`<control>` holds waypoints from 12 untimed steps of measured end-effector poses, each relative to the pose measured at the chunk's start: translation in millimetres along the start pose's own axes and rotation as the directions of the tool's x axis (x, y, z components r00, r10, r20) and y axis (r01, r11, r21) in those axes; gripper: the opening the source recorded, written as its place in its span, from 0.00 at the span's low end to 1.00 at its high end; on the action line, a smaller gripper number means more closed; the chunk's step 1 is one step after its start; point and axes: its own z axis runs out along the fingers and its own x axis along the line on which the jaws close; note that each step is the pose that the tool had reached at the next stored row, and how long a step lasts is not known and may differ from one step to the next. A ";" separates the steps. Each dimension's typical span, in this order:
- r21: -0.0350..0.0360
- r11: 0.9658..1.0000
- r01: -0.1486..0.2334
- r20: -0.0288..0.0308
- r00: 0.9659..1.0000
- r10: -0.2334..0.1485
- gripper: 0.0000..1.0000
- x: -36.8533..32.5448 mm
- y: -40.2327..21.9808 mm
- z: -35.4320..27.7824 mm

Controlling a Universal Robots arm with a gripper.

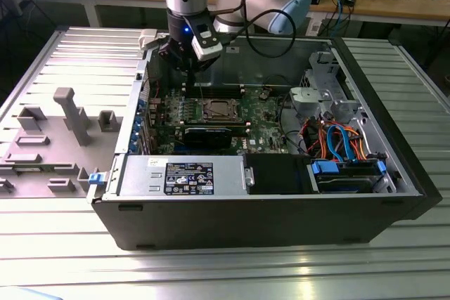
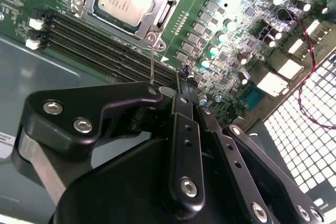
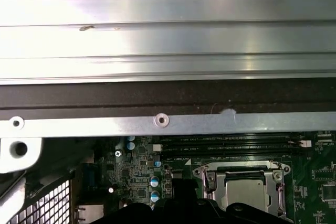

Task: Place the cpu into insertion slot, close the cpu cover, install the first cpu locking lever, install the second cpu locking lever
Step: 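Install the first cpu locking lever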

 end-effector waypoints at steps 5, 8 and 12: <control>0.000 1.000 0.000 0.000 1.000 0.000 0.11 -3.7 0.0 0.0; 0.000 1.000 0.000 -0.001 1.000 0.000 0.11 -11.6 0.2 0.2; 0.000 1.000 0.000 -0.002 1.000 0.000 0.11 -18.5 0.4 0.4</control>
